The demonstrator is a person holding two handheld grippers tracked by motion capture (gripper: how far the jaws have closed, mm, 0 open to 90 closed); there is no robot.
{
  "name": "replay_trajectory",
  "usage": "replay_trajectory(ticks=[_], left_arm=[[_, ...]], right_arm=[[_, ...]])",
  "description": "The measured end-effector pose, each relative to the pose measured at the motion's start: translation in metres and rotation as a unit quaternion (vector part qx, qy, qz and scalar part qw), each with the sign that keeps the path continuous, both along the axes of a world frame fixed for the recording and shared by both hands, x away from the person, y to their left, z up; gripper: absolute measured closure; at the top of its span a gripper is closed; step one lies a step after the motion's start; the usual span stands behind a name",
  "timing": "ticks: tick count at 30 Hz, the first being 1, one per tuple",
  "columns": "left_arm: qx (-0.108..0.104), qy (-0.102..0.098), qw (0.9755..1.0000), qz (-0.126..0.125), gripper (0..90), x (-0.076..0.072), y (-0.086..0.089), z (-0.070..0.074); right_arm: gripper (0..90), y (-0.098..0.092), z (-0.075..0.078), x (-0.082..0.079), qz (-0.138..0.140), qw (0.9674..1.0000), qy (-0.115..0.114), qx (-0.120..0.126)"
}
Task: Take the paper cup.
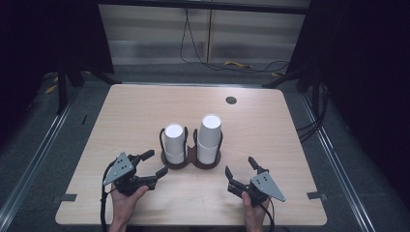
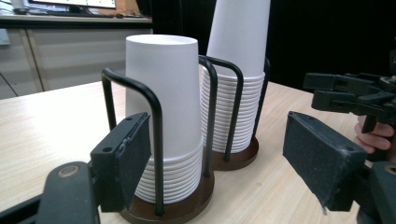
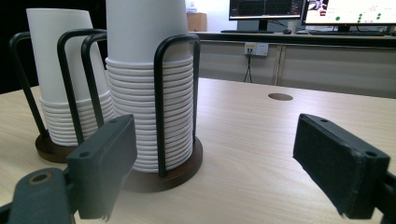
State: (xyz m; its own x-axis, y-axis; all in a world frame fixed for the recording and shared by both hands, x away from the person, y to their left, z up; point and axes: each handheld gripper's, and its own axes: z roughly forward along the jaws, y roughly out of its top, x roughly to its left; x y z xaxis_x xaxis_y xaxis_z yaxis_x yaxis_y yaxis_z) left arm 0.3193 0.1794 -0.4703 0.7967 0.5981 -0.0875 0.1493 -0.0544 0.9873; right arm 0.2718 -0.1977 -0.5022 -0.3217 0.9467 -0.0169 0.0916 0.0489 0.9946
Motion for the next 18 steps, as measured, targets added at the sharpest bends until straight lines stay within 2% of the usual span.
replay_trajectory(ticks=[4,6,10,14,18], left_arm=[[0.010,0.002,0.9999,-0.009,23.5,0.004,0.000,0.009],[0.018,-0.001,0.9998,-0.011,26.7,0.006,0.001,0.012],[0.022,-0.003,0.9997,-0.009,24.8,0.012,0.001,0.019],[0.017,-0.004,0.9998,-0.011,24.4,0.016,0.000,0.027],[0.026,-0.004,0.9995,-0.015,24.3,0.021,0.000,0.035]], right_arm=[[13.2,0.000,0.000,0.000,-0.002,1.0000,0.002,-0.002],[13.3,0.000,0.000,0.000,-0.002,1.0000,0.001,-0.001],[13.3,0.000,0.000,0.000,-0.001,1.0000,0.002,0.001],[13.3,-0.001,0.000,0.000,0.000,1.0000,0.000,-0.001],[13.3,0.000,0.000,0.000,0.000,1.0000,0.001,0.000]])
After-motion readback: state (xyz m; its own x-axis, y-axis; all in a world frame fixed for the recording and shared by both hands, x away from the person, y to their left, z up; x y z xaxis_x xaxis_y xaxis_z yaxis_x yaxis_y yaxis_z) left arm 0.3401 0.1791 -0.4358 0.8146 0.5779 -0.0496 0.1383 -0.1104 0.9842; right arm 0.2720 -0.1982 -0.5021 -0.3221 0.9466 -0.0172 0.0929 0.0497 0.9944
